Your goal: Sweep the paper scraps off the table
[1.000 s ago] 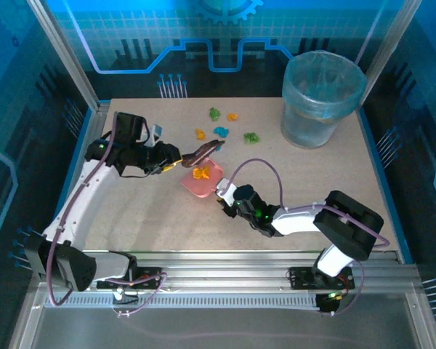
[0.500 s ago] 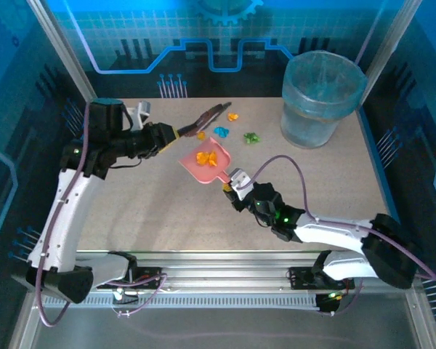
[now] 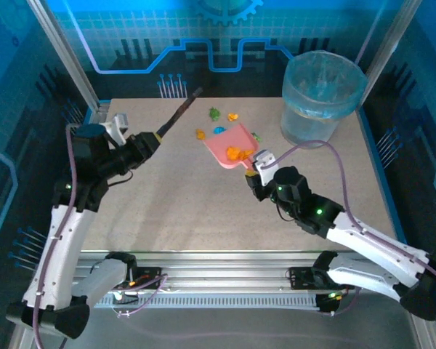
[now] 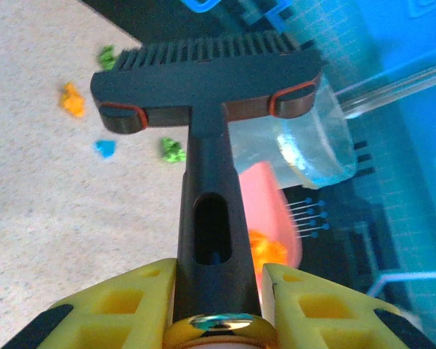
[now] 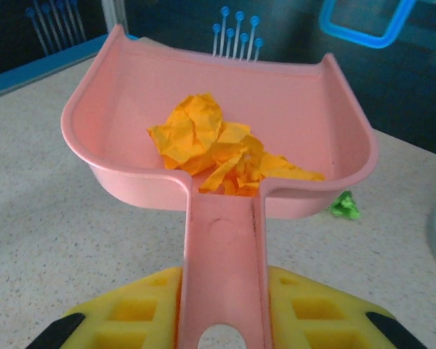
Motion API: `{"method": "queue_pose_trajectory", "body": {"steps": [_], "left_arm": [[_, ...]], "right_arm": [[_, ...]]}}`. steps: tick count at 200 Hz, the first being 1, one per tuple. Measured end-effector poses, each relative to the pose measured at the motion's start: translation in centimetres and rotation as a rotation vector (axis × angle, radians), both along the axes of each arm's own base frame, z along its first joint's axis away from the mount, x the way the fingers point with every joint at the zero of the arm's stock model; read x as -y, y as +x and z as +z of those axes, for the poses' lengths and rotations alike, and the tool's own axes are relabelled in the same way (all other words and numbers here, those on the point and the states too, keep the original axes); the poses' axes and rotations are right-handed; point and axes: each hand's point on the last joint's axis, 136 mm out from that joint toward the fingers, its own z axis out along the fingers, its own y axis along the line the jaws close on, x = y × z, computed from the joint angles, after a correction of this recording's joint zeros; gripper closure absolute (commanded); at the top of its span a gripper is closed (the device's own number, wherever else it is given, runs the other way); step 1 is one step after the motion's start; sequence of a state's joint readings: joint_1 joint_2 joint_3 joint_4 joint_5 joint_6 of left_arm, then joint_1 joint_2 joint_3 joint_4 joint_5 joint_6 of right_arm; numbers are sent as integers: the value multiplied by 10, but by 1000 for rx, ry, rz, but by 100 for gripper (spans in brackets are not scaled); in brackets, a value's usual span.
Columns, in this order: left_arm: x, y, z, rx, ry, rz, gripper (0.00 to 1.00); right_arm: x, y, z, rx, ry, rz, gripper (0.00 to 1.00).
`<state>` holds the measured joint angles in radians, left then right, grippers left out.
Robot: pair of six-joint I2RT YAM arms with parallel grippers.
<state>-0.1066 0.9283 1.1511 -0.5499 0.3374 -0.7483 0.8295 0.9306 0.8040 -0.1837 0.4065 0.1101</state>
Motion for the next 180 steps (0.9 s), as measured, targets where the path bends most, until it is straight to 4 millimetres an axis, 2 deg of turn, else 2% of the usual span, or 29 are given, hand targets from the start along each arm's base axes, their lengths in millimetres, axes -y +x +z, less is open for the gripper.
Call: {"method": "queue_pose_trajectory", "body": {"steps": [38,60,86,109,143,180], "left_arm": [[0,2,-85,-112,0,43,100],[8,-3,-115,-151,10,34,100],[25,-7,-134,-148,29,3,100],[49,-17,-147,-128,69,-59,100],[71,-25,-158,-47,156,-135,100],[76,-30,-184,7,215,-168,100]], "right_arm": [[32,-1,47,-32,6,-113,100],[53,4,80,-39,26,-200,100],[78,18,111,-67,58,-309,100],[97,34,128,-119,104,-400,100],[122,65,140,-223,218,-514,100],[143,100,151,-304,390,-586,100]]}}
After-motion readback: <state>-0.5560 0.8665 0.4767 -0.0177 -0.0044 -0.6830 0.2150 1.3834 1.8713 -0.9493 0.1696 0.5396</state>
